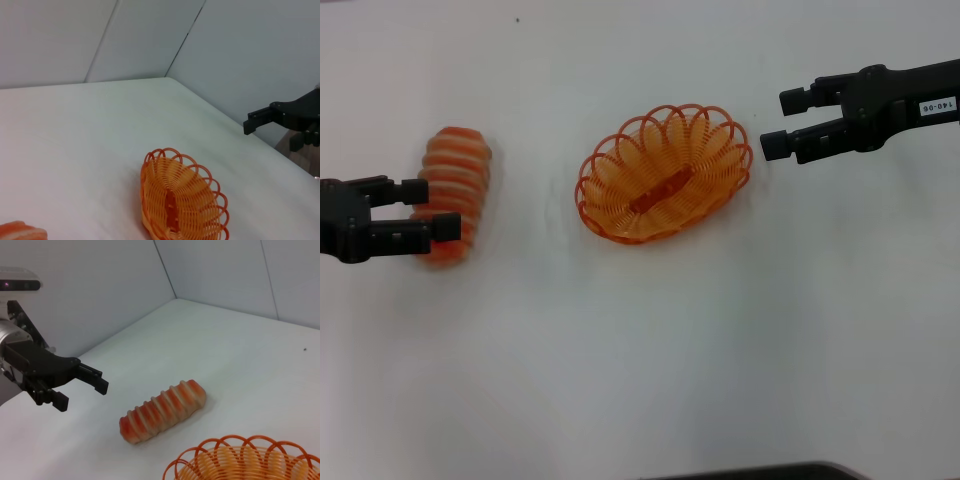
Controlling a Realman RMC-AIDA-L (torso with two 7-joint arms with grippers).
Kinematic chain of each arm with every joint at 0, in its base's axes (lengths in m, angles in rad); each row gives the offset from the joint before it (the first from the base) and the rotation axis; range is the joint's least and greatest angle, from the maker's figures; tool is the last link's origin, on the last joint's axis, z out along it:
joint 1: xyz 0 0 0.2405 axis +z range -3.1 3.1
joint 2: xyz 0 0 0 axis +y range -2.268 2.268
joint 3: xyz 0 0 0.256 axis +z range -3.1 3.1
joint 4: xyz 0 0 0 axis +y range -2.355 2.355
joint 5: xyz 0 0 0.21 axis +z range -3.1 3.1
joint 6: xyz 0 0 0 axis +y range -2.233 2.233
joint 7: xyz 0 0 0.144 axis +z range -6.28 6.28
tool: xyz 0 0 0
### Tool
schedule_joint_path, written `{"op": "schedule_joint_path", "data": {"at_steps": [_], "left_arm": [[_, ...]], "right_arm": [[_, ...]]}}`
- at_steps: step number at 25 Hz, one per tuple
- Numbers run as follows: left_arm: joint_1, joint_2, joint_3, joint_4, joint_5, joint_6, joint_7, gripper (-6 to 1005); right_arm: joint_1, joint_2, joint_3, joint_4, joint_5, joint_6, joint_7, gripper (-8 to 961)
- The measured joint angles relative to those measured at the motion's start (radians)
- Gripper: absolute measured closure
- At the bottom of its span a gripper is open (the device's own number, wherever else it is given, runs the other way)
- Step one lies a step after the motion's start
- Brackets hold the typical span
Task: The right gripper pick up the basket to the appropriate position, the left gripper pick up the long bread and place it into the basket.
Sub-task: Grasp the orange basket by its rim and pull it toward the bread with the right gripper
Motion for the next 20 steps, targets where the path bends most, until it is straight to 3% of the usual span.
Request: {"op": "schedule_joint_path", "data": {"at_steps": [12, 18, 20], "left_arm": [[0.006, 0.001, -0.001, 0.0, 0.0, 0.002, -0.004, 115], [0.008, 0.008, -0.002, 0.001, 0.0, 0.003, -0.003, 116], [0.008, 0.009, -0.001, 0.002, 0.0, 0.002, -0.003, 116]], "right_arm": [[0.013, 0.003, -0.004, -0.002, 0.002, 0.024, 0.021, 8], [0.152, -0.021, -0.03, -0.038, -0.089, 0.138, 0.297, 9], [0.217, -0.014, -0.039, -0.068, -0.201, 0.171, 0.392, 9]]}}
